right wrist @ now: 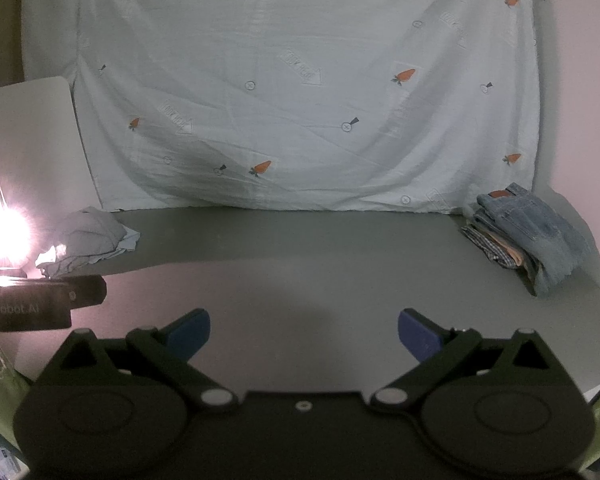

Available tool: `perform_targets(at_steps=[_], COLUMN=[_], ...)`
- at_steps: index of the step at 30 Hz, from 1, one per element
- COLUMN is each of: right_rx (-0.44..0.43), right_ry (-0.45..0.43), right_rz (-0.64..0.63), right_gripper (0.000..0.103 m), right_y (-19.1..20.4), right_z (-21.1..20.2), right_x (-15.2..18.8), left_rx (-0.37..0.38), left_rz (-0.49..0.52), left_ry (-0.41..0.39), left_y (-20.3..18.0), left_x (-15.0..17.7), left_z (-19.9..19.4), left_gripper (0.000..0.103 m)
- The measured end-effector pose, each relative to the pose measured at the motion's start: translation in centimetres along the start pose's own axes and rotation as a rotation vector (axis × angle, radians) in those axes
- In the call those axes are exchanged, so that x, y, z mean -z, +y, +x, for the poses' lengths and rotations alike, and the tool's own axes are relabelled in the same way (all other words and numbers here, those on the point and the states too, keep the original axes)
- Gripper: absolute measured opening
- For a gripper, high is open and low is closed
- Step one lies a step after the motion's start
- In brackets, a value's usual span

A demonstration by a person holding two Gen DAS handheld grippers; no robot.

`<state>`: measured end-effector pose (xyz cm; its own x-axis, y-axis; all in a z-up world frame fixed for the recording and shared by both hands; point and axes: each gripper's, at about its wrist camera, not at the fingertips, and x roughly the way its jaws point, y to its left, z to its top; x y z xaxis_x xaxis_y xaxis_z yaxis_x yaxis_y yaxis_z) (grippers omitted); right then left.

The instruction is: Fold clothes

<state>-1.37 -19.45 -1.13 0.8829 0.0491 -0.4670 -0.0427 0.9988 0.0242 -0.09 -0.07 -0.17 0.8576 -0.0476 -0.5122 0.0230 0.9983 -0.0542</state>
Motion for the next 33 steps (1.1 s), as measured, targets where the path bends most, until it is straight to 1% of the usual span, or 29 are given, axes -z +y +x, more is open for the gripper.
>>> perform_targets(at_steps=[12,18,24,27,33], right_rx=[0.006,0.019,0.04,0.044,0.023], right_ry=[0.007,0.024,0.068,0.071,0.062], right_rz=[0.015,0.027,0.032,0.021,-0.07], right_gripper=[0.102,0.102,0.102,0.102,0.101], right_y=[0.1,-0.1,-0.6,-1.0,-1.1], right_z=[-0.1,0.2,1.9,3.0,7.2], right_x=[-0.3,-0.3,-0.1,-0.2,-1.4], left_rx=[0.009,0.018,0.03,0.043,0.061], left_rz=[0.004,0.005,-0.032,-0.063,-0.138], left_ry=[0.005,0.032,0.087,0.126,0.21], left_y=[0.2,0.3,0.4,0.5,1.1], left_x=[0.1,0.3,0.5,0.3,-0.9], left_z=[0.0,0.7,3.0,4.8,9.5], left_gripper=[0.103,0.103,0.103,0.103,0.103])
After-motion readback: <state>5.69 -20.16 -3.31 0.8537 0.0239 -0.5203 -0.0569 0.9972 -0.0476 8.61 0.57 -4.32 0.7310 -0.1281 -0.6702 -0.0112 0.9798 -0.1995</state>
